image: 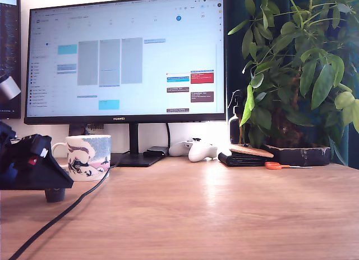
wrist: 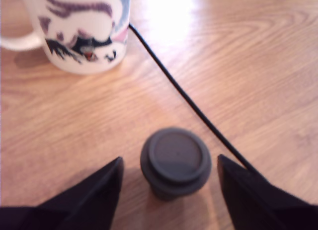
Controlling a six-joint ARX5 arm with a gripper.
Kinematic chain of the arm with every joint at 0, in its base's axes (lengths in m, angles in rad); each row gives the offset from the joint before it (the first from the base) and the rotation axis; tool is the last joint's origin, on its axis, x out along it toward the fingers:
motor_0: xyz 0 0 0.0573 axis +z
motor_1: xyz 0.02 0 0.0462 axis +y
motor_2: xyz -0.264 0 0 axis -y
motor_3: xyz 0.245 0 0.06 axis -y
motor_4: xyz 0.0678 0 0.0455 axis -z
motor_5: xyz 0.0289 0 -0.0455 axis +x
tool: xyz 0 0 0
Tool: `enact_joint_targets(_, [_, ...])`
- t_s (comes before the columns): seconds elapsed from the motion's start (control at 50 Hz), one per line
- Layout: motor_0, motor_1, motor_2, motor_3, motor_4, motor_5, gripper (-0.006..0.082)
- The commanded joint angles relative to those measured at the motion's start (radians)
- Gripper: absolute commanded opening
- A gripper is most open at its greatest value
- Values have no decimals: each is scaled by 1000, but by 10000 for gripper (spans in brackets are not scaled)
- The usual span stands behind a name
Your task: Pick the grey coffee capsule and place it inside the blue coffee cup
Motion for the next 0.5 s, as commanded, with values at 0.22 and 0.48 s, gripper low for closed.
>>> enact_joint_targets(0.22, [-4,5,8,-2,2,35,176])
enact_joint_targets(0.48, [-4,5,9,8,2,51,123])
